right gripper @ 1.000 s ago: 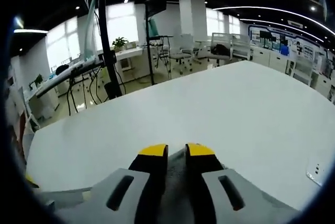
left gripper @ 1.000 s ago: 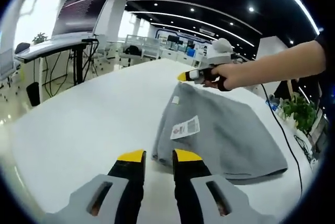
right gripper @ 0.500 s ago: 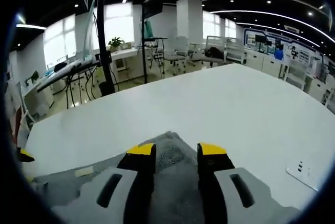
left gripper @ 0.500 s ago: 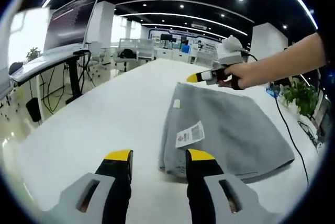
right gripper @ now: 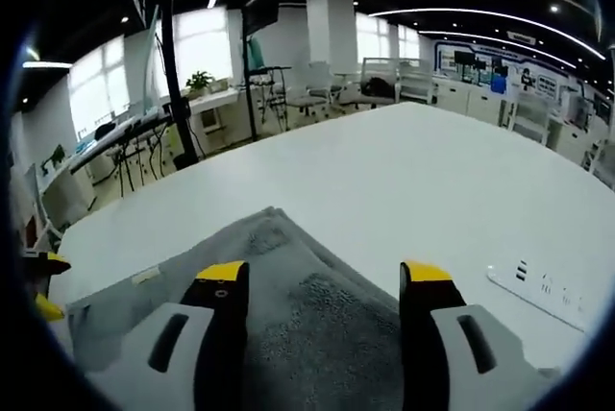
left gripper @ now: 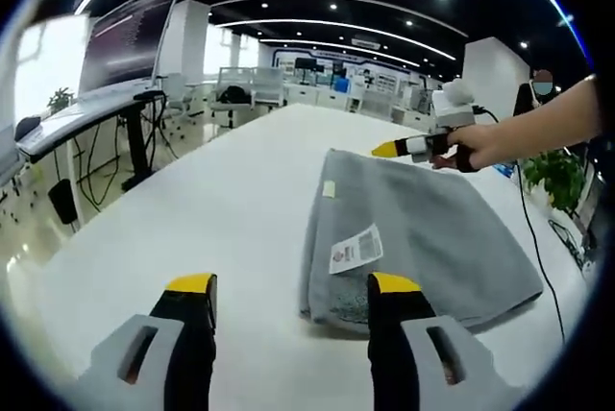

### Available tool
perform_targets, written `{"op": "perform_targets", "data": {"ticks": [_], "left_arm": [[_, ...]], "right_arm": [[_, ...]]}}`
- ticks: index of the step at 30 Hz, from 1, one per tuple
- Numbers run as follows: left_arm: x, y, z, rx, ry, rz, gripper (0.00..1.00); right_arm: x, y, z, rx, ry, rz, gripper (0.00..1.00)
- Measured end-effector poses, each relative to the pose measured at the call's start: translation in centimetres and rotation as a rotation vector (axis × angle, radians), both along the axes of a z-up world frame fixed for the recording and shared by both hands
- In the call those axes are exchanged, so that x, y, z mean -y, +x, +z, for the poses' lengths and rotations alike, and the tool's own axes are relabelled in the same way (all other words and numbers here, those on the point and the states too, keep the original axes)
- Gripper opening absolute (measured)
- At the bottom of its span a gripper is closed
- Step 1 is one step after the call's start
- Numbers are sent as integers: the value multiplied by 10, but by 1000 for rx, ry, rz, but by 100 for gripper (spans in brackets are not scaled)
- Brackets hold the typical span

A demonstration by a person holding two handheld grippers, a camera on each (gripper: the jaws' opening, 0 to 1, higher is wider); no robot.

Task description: Fold the towel on the table until its edges align and the towel forms a compact rectangular stack.

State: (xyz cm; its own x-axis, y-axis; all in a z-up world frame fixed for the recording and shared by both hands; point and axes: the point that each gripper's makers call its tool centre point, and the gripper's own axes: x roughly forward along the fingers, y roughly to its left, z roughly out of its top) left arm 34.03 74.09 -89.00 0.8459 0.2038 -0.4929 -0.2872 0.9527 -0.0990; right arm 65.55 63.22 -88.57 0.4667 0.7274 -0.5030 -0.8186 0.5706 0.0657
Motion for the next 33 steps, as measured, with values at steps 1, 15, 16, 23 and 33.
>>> {"op": "perform_targets", "data": {"ticks": [1,15,16,23,33], "left_arm": [[-1,0,0,2,2,8,65],[-16,-1,-1,-19,32,58,62],[-15,-1,-1,-21,33,55,61],[-9,3,-2,-42,40,12,55],[-2,6,-11,-93,58,-34,45]], "right_arm": [[4,2,0,-5,-1,-5,62],[88,25,-6,-24,-28,-163,60],[92,25,-7,-35,-23,-175,60],[125,30,-5,-32,-4,-241,56],[179,36,-10,-57,-3,-353,48]]}}
